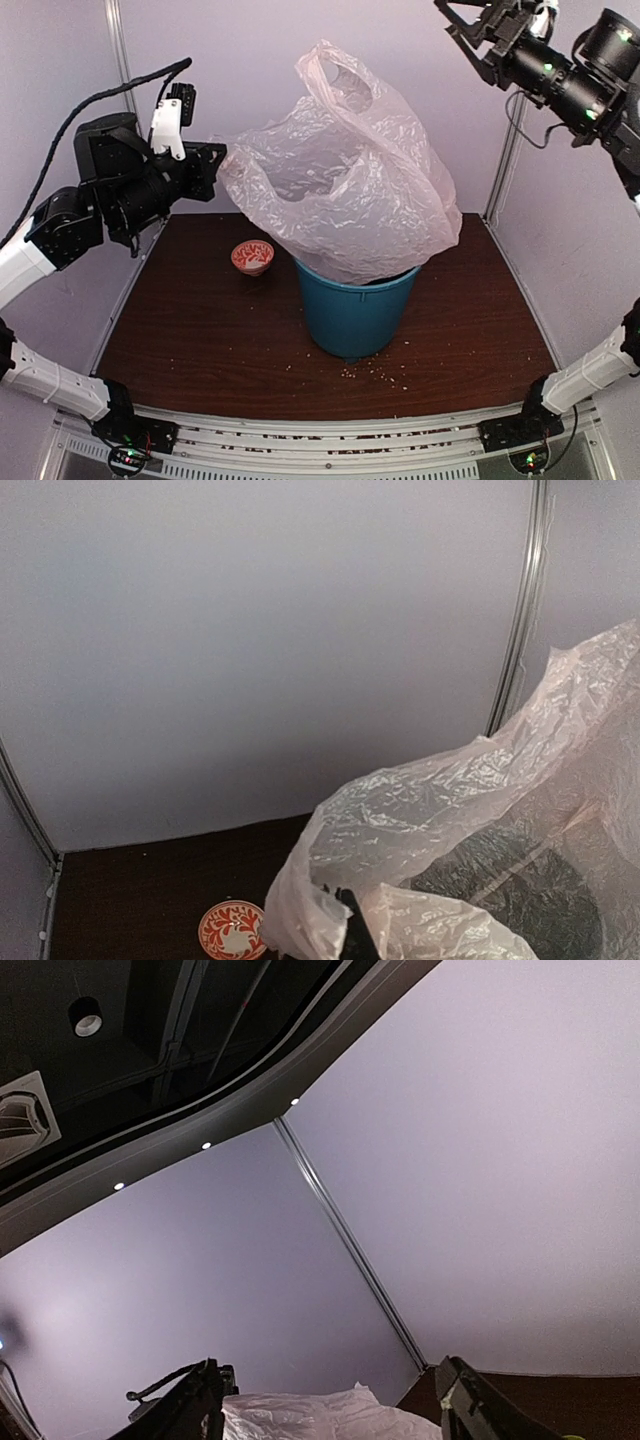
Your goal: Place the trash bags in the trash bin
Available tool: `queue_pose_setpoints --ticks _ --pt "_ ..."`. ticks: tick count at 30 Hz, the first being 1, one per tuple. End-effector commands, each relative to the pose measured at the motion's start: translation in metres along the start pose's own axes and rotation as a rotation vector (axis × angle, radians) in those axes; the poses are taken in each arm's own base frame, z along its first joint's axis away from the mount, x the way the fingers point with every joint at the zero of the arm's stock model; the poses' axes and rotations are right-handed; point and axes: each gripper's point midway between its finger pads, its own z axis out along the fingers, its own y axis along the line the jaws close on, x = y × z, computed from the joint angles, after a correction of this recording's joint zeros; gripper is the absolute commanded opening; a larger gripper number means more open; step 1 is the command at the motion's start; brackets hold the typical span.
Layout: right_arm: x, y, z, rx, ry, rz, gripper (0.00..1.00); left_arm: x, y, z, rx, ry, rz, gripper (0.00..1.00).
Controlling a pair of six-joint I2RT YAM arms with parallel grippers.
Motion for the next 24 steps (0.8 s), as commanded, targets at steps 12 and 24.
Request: queue_pose_setpoints --ticks 12,24 --pt "0.043 -0.159 -0.072 0.696 0.211 0.009 0.67 -0.028 0.027 0.001 -0.035 -0.033 -0.022 0.0" --pt "0.104 -0.205 -0.113 0.741 0.562 0.122 0.56 -0.017 0.031 0.03 -0.052 0.054 0.004 0.0"
